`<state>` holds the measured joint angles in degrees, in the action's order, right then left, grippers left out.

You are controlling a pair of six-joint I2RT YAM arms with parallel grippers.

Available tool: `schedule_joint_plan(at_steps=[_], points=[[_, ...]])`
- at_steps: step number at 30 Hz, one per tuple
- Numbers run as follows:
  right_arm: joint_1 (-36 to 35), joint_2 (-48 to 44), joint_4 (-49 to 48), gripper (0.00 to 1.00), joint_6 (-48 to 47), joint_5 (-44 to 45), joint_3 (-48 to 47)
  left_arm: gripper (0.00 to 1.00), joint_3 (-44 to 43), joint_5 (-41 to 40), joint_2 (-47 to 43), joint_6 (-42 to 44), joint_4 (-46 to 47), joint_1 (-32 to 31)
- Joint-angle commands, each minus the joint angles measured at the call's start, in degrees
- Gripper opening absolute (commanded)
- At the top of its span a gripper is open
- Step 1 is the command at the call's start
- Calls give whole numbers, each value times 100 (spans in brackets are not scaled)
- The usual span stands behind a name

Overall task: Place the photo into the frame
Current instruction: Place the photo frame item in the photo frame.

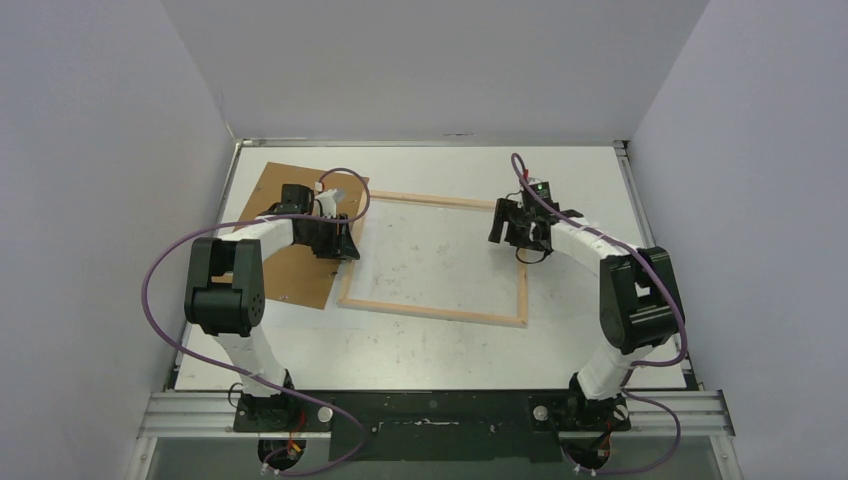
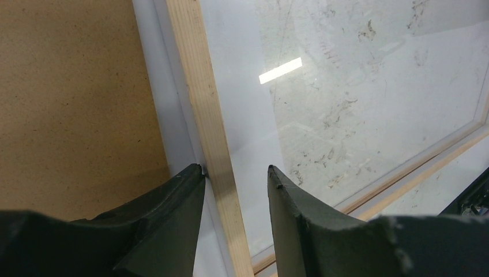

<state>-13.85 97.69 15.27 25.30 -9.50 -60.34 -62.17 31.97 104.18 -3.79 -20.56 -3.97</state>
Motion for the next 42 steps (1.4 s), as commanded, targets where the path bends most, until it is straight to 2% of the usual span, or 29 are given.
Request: schedule_joint_plan(at_steps=[1, 10, 18, 21, 25, 29, 35, 42], points=[[-224, -253, 256, 77, -196, 620, -366, 42, 4, 129, -179, 83, 87, -8], [-444, -218, 522, 79, -307, 1134, -551, 42, 6, 143, -179, 80, 69, -8], [-517, -198, 693, 86, -391, 1397, -669, 42, 9, 165, -172, 72, 69, -8], [-517, -242, 695, 86, -403, 1420, -684, 42, 7, 158, -179, 72, 69, 1], [-523, -290, 551, 74, -378, 1221, -610, 42, 7, 160, -178, 72, 61, 1], [-548, -184, 409, 52, -343, 1057, -519, 42, 6, 154, -179, 72, 61, 17], [-620, -48, 293, 31, -306, 1053, -514, 42, 3, 139, -170, 72, 48, 36], [-624, 110, 284, 23, -336, 1351, -525, 41, -13, 128, -162, 65, 43, 45]])
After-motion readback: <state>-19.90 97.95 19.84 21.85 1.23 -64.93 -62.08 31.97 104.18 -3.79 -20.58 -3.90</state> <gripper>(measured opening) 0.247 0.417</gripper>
